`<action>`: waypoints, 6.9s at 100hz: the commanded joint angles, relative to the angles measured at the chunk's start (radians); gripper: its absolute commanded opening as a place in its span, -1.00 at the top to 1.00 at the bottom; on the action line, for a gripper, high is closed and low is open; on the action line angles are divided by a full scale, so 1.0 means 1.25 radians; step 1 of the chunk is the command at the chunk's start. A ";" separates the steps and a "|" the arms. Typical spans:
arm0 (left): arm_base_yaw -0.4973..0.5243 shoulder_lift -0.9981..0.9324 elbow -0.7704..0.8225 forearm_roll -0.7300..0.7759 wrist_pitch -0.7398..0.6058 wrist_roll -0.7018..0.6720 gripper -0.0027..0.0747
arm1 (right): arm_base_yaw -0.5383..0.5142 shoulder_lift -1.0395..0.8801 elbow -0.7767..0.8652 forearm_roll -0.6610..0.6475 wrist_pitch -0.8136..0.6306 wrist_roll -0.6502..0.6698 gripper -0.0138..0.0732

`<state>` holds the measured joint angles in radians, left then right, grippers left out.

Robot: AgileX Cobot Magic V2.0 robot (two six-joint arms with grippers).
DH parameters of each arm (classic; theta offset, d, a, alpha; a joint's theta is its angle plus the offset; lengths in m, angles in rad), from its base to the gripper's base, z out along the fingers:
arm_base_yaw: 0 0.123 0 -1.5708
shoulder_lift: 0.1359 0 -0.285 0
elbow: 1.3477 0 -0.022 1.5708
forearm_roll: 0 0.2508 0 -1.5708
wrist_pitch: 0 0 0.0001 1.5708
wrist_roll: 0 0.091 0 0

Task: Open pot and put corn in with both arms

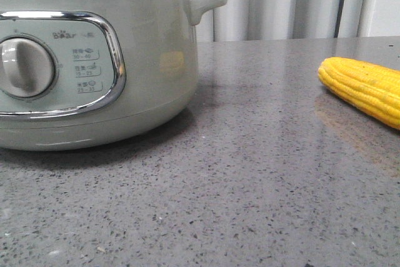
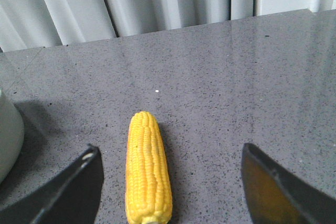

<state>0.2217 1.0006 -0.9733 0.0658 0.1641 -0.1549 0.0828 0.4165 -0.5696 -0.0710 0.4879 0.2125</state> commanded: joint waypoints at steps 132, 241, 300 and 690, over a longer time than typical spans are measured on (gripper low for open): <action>0.103 0.269 0.196 -0.004 -0.240 -0.009 0.27 | -0.005 0.012 -0.029 -0.017 0.012 -0.006 -0.42; 0.042 0.104 0.218 -0.053 -0.271 -0.009 -0.26 | -0.005 0.012 -0.029 -0.017 0.012 -0.006 -0.42; -0.138 -0.334 0.218 -0.078 -0.141 -0.009 -0.26 | 0.110 0.298 -0.196 -0.008 0.023 -0.094 -0.42; -0.395 -0.561 0.337 -0.075 0.270 0.108 0.98 | 0.457 -0.106 -0.006 -0.215 -0.224 -0.146 0.78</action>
<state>-0.2625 0.2896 -0.5279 -0.0218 0.5719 -0.0213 0.6585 0.2720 -0.5555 -0.3167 0.2912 0.0389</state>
